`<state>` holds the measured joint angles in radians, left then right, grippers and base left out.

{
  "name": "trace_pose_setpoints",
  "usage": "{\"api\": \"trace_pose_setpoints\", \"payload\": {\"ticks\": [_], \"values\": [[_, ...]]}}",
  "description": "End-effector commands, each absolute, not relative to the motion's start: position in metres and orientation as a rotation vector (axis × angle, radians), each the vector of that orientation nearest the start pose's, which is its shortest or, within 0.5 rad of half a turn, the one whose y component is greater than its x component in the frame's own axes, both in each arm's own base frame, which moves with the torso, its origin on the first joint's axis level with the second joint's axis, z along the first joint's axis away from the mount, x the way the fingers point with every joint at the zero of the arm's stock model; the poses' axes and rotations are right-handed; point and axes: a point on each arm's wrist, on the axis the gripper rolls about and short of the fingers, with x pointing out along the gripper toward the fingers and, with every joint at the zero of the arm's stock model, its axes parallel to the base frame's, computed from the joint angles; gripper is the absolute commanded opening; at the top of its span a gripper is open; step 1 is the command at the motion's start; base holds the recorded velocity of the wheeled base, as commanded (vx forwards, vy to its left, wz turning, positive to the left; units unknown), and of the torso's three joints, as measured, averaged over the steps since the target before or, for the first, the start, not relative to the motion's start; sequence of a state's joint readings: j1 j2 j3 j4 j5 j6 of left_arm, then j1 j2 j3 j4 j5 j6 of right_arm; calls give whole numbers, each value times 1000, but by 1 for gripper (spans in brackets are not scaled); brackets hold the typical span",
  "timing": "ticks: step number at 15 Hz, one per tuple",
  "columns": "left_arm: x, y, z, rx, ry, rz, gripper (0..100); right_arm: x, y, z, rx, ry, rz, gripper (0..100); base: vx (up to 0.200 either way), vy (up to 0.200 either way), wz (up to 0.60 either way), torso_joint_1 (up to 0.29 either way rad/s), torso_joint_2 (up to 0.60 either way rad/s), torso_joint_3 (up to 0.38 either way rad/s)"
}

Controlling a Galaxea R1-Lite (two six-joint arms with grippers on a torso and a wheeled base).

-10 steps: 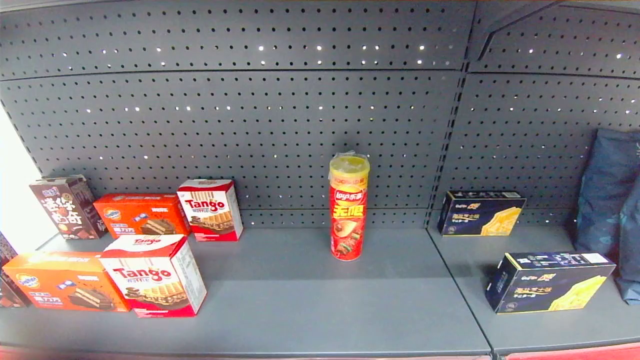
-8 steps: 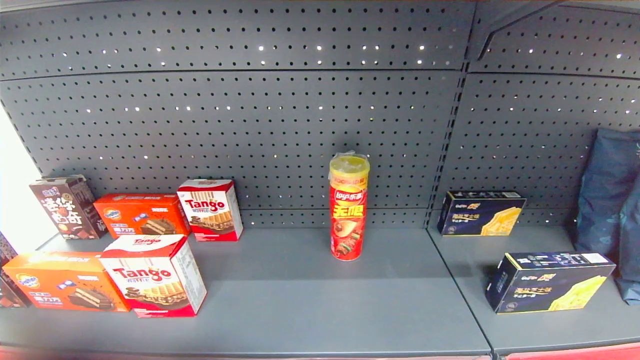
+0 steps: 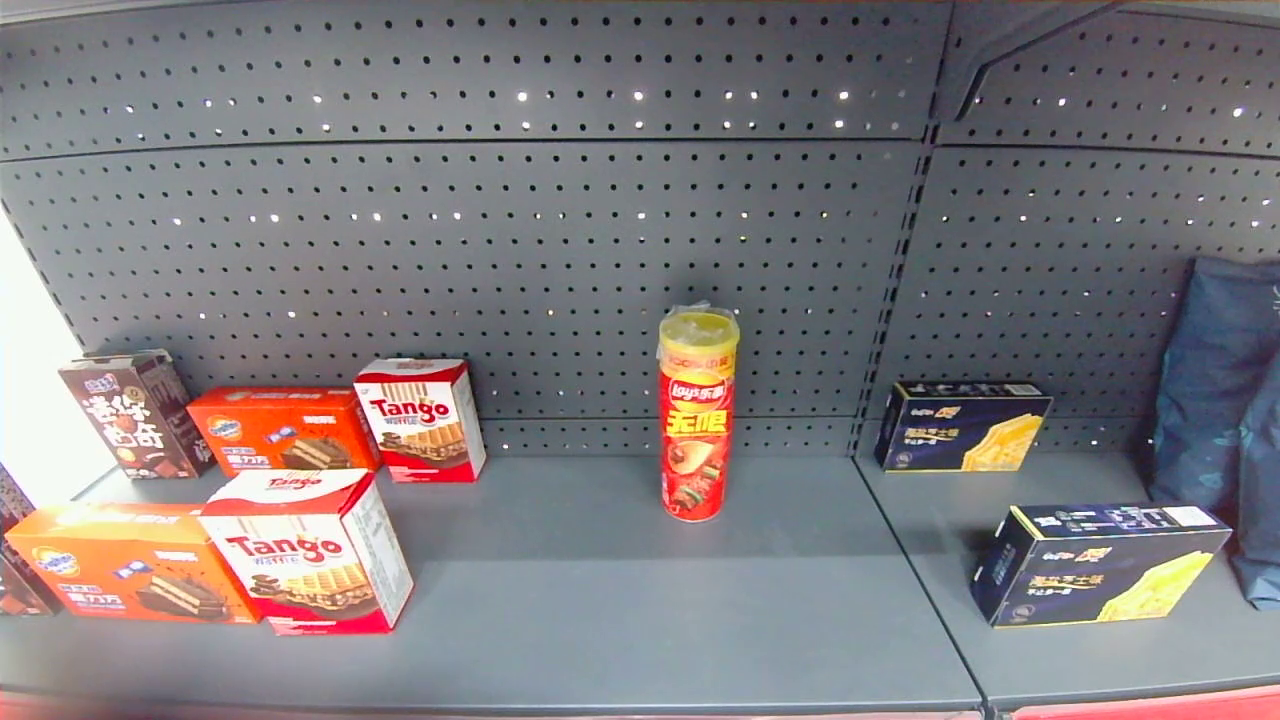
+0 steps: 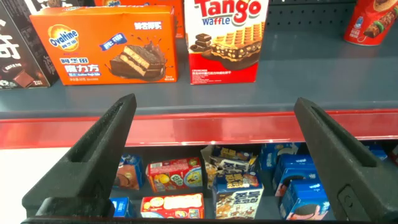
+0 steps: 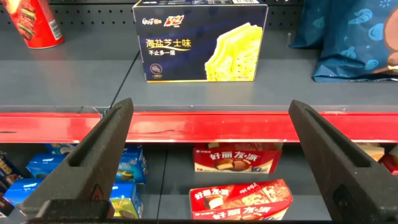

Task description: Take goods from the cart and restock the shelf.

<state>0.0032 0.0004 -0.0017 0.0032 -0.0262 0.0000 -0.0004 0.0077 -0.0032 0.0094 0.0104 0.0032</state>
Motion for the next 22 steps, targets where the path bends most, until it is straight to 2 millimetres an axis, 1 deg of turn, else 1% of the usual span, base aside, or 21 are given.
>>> {"api": "trace_pose_setpoints", "payload": {"ticks": [1,7,22], "values": [[-23,-1,76,0,2,-23,100,-22,0,76,3,15,11,100,0,0,0,0,0,0],[-23,-1,76,0,2,-23,100,-22,0,76,0,15,11,100,0,0,0,0,0,0],[-23,-1,76,-2,2,-21,100,-22,0,76,0,15,11,100,0,0,600,4,3,3]]}}
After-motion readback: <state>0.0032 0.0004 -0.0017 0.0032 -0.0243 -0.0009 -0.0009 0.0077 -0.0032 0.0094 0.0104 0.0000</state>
